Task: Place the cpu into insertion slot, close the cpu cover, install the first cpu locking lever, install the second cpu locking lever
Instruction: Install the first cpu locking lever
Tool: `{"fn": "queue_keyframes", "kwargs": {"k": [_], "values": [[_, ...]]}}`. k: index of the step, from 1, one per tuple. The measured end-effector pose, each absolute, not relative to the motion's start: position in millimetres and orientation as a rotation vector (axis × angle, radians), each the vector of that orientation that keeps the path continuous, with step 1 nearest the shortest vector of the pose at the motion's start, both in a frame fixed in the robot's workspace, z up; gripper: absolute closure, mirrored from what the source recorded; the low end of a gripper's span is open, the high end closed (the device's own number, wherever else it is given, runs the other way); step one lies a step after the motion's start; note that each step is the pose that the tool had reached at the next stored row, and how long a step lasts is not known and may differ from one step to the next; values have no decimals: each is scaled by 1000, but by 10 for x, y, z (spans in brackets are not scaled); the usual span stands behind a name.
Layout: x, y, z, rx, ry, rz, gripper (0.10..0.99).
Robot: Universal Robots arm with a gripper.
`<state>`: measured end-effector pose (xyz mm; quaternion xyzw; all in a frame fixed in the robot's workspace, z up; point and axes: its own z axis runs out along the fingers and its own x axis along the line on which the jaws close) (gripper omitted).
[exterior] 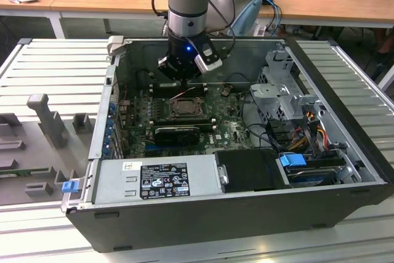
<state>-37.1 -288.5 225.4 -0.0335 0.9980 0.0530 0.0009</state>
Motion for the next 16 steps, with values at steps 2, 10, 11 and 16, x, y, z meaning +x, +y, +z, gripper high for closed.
{"fn": "queue_keyframes", "kwargs": {"k": [2, 10, 11, 16], "values": [[-371, -2885, 2253, -105, 3134, 166, 980], [-369, -2887, 2250, -105, 3133, 166, 980], [-364, -2888, 2249, -105, 3133, 166, 980], [-310, -2886, 2236, -105, 3133, 166, 980]]}}
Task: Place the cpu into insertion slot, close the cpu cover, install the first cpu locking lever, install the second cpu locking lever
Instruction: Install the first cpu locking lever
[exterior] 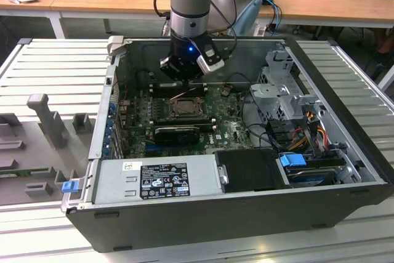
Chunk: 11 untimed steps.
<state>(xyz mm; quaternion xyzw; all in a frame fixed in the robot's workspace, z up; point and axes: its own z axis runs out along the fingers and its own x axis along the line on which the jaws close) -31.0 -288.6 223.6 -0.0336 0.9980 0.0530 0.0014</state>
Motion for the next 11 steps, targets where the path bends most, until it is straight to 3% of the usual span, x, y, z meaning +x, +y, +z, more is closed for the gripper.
{"fn": "queue_keyframes", "kwargs": {"k": [11], "values": [[-185, -2877, 2153, -136, 3133, 166, 980]]}}
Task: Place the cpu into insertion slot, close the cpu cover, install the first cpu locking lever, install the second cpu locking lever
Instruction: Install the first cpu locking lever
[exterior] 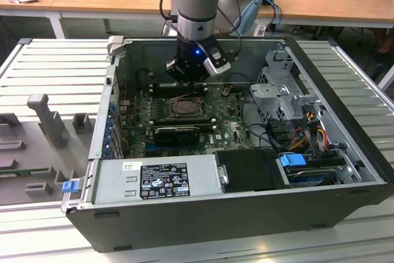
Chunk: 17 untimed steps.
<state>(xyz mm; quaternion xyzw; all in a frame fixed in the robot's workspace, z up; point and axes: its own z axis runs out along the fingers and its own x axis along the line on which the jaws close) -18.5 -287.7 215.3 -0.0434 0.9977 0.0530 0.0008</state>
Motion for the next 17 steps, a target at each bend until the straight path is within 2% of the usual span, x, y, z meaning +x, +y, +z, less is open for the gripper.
{"fn": "queue_keyframes", "kwargs": {"k": [17], "values": [[-161, -2886, 2057, -138, 3134, 151, 980]]}}
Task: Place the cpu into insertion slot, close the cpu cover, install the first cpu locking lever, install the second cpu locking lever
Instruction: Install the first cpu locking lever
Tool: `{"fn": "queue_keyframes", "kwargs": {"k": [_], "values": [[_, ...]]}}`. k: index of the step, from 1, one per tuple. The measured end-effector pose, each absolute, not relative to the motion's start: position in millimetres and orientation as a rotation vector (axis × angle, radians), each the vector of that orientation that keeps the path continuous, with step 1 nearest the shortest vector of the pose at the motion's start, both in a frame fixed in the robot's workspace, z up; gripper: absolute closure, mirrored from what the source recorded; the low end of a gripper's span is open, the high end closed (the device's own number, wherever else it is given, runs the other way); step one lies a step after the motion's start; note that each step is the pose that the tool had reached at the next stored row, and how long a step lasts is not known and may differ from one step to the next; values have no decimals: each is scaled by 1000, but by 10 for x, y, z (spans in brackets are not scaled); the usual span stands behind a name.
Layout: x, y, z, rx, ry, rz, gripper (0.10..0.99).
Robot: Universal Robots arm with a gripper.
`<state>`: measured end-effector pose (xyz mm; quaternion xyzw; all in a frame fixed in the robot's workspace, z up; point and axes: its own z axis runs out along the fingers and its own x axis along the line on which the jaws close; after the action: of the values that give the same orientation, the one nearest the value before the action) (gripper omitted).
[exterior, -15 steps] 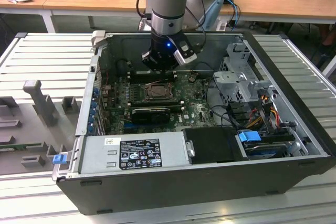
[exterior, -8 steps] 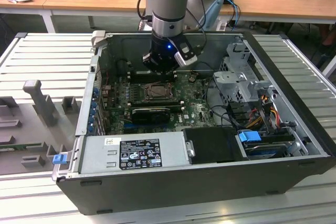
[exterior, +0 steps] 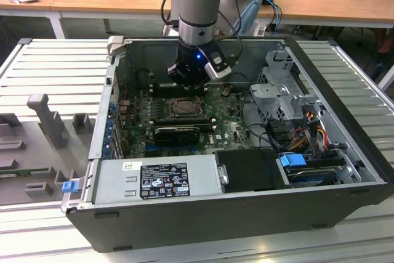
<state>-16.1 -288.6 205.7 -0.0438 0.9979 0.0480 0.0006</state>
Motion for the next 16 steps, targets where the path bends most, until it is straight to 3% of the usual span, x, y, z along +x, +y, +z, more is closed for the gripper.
{"fn": "queue_keyframes", "kwargs": {"k": [16], "values": [[-159, -2887, 2014, -138, 3138, 89, 980]]}}
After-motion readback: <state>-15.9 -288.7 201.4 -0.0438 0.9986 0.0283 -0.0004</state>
